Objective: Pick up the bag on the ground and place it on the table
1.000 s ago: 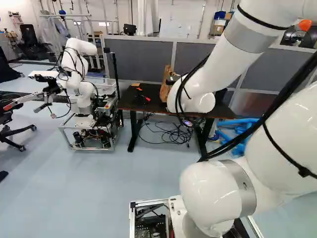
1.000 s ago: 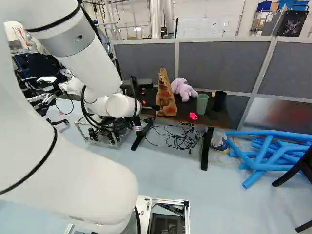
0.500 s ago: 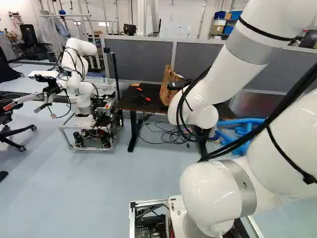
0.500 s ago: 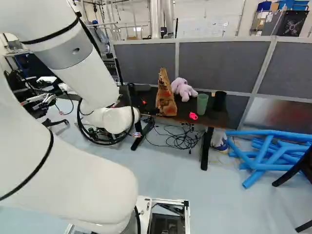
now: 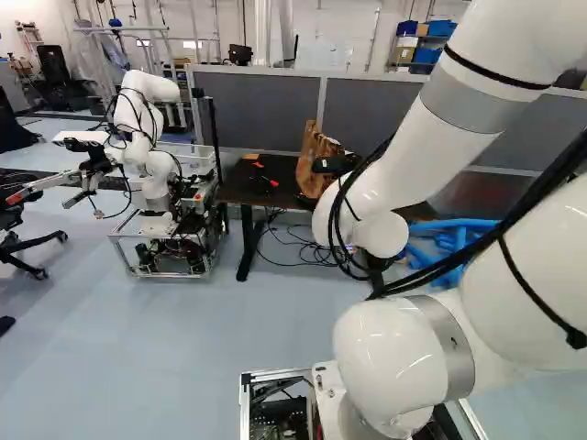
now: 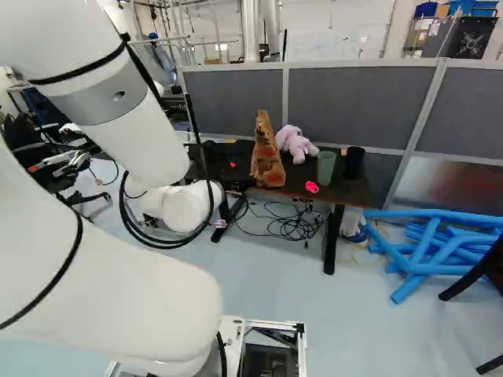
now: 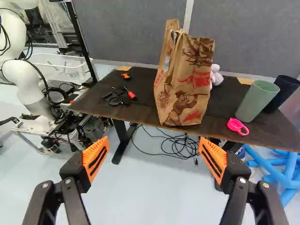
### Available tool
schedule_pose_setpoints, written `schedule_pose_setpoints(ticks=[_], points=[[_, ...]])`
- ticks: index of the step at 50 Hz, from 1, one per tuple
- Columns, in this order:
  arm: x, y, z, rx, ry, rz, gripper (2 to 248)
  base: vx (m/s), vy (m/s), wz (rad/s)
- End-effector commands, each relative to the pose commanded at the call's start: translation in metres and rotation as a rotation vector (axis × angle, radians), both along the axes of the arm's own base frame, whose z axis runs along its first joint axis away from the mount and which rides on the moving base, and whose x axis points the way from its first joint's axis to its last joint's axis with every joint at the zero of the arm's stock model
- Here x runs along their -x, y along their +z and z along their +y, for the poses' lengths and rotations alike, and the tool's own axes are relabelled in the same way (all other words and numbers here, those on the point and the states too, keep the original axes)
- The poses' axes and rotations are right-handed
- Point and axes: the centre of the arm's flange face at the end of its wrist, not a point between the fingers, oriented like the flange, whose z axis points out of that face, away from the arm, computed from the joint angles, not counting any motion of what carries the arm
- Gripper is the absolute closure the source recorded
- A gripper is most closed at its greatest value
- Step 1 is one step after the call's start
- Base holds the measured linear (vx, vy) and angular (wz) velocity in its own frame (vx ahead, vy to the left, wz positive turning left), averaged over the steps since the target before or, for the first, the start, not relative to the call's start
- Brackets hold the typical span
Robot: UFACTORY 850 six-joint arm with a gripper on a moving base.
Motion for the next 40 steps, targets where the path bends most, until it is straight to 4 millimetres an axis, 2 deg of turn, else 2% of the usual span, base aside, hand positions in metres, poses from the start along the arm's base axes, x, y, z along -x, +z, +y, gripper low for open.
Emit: schedule_pose_setpoints(ticks=[40], points=[[0.0092,-0.0043,0.0002,-0.002,-0.002,-0.033,3,0.0,0.0,0.0]])
